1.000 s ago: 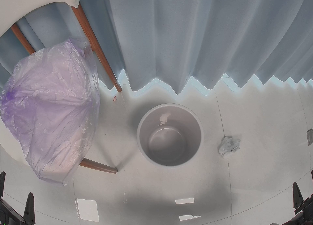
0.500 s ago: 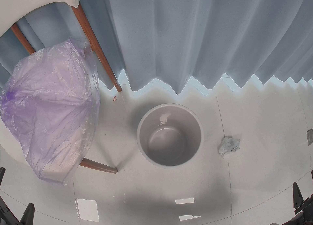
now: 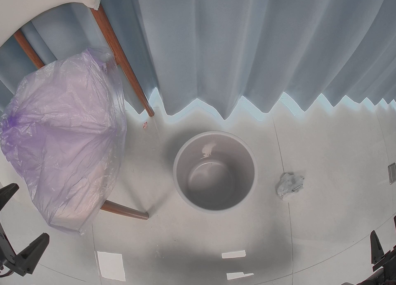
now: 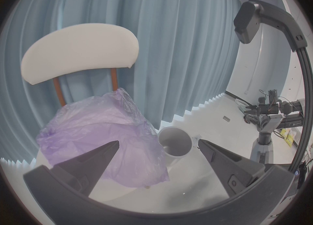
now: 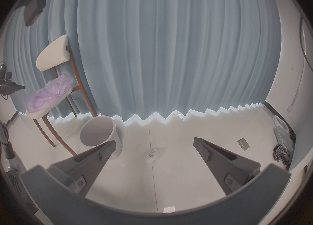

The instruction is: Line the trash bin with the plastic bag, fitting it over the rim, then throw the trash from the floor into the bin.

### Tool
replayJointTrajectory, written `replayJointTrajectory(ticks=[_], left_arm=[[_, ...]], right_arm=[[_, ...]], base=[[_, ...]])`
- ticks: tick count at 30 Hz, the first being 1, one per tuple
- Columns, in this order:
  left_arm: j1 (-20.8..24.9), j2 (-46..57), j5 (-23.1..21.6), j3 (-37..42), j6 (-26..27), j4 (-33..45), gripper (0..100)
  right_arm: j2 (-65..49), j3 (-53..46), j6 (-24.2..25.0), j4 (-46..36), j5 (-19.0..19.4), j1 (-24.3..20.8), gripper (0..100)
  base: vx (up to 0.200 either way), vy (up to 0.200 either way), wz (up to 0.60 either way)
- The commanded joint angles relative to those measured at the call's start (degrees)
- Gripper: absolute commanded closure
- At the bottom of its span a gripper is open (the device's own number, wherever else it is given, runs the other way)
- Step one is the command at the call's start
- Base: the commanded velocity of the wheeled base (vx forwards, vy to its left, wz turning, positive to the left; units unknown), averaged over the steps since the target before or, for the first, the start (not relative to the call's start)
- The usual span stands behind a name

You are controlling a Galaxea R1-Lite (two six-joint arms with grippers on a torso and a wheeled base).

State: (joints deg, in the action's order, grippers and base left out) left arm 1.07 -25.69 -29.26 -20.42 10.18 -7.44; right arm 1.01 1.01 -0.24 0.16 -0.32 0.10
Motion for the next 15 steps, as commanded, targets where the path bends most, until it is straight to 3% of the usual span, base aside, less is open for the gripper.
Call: replayJointTrajectory(ticks=[1,13,15], left_arm=[[1.2,-9.7,-1.3,-1.9,2.8,-0.4,0],[8.9,-15.2,-1.0,-3.1,4.1,-4.0,0],[9.9,-16.7,-1.0,-3.8,7.0,-4.0,0]], right_arm=[[-1.0,-1.0,0.0,0.0,0.0,0.0,0],[-1.0,-1.0,0.0,0.0,0.0,0.0,0],[-1.0,-1.0,0.0,0.0,0.1,0.0,0]], base=[[0.0,0.0,0.0],[0.0,0.0,0.0],[0.0,0.0,0.0]])
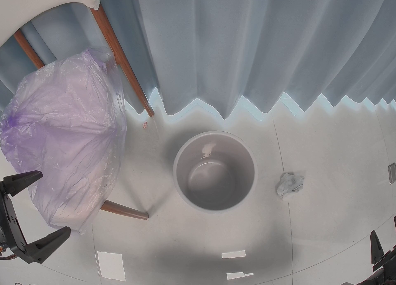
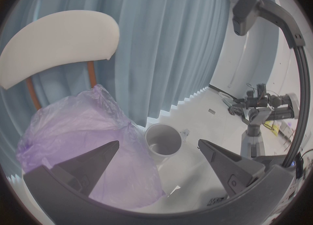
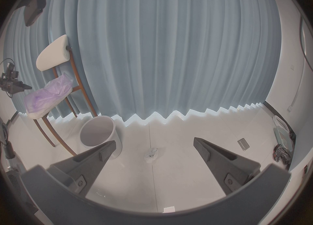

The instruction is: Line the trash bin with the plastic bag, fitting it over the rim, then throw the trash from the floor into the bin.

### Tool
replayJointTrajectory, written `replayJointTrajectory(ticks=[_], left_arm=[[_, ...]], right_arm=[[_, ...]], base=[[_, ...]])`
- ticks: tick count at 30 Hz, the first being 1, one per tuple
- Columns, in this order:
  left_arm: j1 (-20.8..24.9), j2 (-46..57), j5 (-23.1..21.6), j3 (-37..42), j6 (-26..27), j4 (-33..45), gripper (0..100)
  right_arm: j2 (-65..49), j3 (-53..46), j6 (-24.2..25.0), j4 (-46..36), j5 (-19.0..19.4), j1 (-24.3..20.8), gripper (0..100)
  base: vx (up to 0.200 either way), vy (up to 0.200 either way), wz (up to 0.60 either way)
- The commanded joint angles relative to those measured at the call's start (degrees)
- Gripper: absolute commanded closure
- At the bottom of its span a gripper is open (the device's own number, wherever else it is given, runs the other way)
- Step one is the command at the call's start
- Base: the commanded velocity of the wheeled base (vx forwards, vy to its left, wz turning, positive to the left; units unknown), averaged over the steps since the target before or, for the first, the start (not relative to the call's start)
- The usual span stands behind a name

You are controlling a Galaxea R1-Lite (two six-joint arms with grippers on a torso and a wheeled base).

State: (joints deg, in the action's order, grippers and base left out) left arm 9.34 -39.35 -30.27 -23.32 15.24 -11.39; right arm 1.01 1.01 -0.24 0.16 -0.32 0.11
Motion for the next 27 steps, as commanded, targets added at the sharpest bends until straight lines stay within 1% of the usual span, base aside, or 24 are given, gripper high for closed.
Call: replayJointTrajectory(ticks=[1,3,6,8,9,13,14,19,23,27], left_arm=[[1.8,-3.3,-0.1,-1.1,2.9,0.0,0],[3.8,-4.5,0.0,-2.3,6.5,0.0,0],[6.7,-6.2,0.5,-2.9,9.7,0.1,0],[7.4,-6.7,1.0,-3.0,10.4,0.1,0],[9.3,-8.1,2.8,-3.7,11.7,0.1,0],[13.4,-9.6,5.5,-3.9,15.1,0.4,0],[14.8,-10.7,6.7,-4.0,16.4,0.4,0],[17.8,-13.2,10.8,-3.9,20.0,0.3,0],[19.3,-14.0,13.3,-3.9,22.7,0.3,0],[22.4,-15.0,16.8,-4.2,25.8,0.2,0]], right_arm=[[-1.0,-1.0,0.0,0.0,0.1,0.0,0],[-1.0,-1.0,0.0,0.0,0.1,0.0,0],[-1.0,-1.0,0.0,0.0,0.0,0.0,0],[-1.0,-1.0,0.0,0.0,0.1,0.0,0],[-1.0,-1.0,0.0,0.0,0.1,0.0,0],[-1.0,-1.0,0.0,0.0,0.0,0.0,0],[-1.0,-1.0,0.0,0.0,0.1,0.0,0],[-1.0,-1.0,0.0,0.0,0.0,0.0,0],[-1.0,-1.0,0.0,0.0,0.0,0.0,0],[-1.0,-1.0,0.0,0.0,0.1,0.0,0]], base=[[0.0,0.0,0.0],[0.0,0.0,0.0],[0.0,0.0,0.0],[0.0,0.0,0.0],[0.0,0.0,0.0],[0.0,0.0,0.0],[0.0,0.0,0.0],[0.0,0.0,0.0],[0.0,0.0,0.0],[0.0,0.0,0.0]])
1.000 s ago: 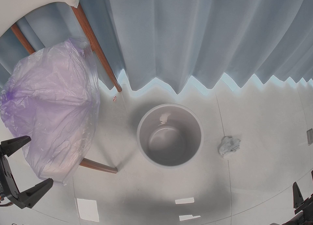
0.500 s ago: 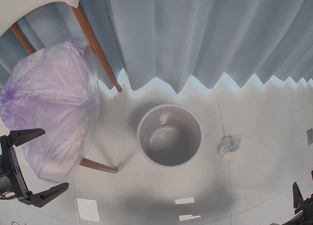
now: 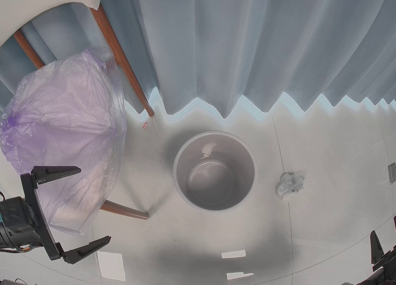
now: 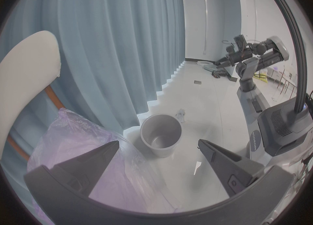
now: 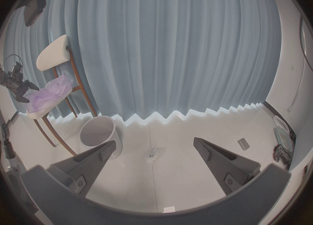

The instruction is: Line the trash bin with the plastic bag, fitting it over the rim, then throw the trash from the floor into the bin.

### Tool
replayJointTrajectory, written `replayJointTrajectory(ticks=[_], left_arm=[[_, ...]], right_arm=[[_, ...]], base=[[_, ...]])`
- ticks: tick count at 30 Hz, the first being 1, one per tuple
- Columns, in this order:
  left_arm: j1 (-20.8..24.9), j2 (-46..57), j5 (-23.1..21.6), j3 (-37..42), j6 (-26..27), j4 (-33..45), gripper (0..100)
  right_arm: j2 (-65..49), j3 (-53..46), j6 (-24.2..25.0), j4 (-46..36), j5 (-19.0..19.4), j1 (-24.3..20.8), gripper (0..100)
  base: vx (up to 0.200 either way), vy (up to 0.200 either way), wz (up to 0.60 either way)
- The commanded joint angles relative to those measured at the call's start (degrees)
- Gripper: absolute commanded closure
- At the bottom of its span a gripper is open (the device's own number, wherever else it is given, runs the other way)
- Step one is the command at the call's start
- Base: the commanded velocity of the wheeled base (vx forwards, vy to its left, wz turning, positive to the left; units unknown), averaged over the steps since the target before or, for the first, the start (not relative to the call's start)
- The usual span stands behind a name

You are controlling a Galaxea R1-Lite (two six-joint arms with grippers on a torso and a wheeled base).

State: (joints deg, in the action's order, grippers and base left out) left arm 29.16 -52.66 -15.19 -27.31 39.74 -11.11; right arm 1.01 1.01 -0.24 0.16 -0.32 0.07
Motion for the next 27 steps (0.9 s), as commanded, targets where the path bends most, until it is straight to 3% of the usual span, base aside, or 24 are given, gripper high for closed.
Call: replayJointTrajectory(ticks=[1,9,12,20,27], left_arm=[[2.6,-1.7,1.7,-0.2,1.3,-0.1,0],[15.8,-4.5,13.9,-0.1,2.7,-0.3,0],[22.1,-5.8,22.7,0.3,2.2,-0.5,0],[23.0,-6.9,32.1,0.4,2.2,-1.9,0],[23.6,-12.0,38.3,3.4,2.3,-12.6,0]], right_arm=[[-1.0,-1.0,0.0,0.0,0.1,0.0,0],[-1.0,-1.0,0.0,0.0,0.0,0.0,0],[-1.0,-1.0,0.0,0.0,0.1,0.0,0],[-1.0,-1.0,0.0,0.0,0.0,0.0,0],[-1.0,-1.0,0.0,0.0,0.0,0.0,0]], base=[[0.0,0.0,0.0],[0.0,0.0,0.0],[0.0,0.0,0.0],[0.0,0.0,0.0],[0.0,0.0,0.0]])
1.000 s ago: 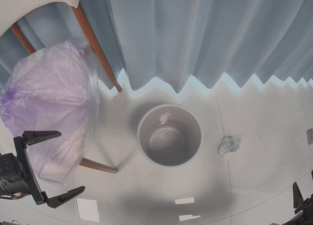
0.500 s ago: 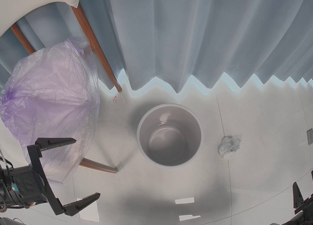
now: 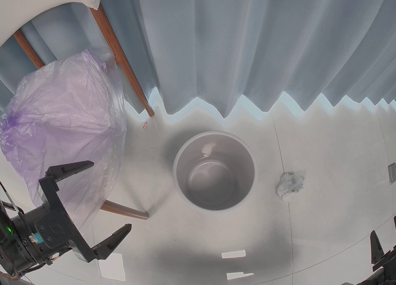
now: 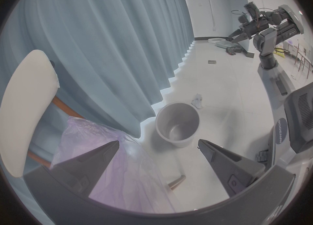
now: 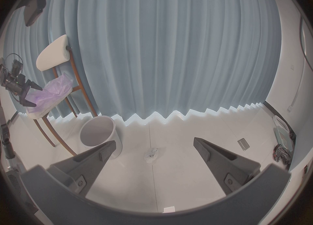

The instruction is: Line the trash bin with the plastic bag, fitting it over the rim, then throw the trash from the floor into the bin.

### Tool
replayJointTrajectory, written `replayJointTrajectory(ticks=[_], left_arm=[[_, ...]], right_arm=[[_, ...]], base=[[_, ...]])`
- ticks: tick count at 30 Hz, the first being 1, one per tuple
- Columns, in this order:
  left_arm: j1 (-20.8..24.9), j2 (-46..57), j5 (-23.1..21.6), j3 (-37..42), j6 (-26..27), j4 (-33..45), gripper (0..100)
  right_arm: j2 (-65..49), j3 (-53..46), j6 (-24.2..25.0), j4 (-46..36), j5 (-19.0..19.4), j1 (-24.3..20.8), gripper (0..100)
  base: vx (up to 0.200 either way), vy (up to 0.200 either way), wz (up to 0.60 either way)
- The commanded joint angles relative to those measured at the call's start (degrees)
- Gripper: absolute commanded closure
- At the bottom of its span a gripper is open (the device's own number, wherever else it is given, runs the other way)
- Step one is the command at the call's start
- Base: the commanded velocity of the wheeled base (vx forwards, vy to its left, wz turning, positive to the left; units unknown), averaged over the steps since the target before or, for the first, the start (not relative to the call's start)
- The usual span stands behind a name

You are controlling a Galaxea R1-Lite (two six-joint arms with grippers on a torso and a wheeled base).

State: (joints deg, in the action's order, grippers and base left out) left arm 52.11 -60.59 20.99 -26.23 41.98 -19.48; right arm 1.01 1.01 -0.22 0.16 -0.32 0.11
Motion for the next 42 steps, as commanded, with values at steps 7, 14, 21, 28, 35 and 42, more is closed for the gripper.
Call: replayJointTrajectory(ticks=[7,14,21,28,35,42], left_arm=[[6.9,-11.0,18.7,4.6,0.1,-18.9,0],[11.7,-15.4,35.9,5.2,0.6,-24.2,0],[11.3,-17.2,39.8,3.0,0.6,-24.2,0],[10.5,-17.5,39.9,-1.0,3.4,-24.2,0],[6.2,-17.5,41.4,-2.3,5.7,-24.1,0],[4.1,-19.5,41.6,-3.9,6.0,-24.1,0]], right_arm=[[-1.0,-1.0,0.0,0.0,0.1,0.0,0],[-1.0,-1.0,0.0,0.0,0.1,0.0,0],[-1.0,-1.0,0.0,0.0,0.0,0.0,0],[-1.0,-1.0,0.0,0.0,0.0,0.0,0],[-1.0,-1.0,0.0,0.0,0.1,0.0,0],[-1.0,-1.0,0.0,0.0,0.0,0.0,0]], base=[[0.0,0.0,0.0],[0.0,0.0,0.0],[0.0,0.0,0.0],[0.0,0.0,0.0],[0.0,0.0,0.0],[0.0,0.0,0.0]])
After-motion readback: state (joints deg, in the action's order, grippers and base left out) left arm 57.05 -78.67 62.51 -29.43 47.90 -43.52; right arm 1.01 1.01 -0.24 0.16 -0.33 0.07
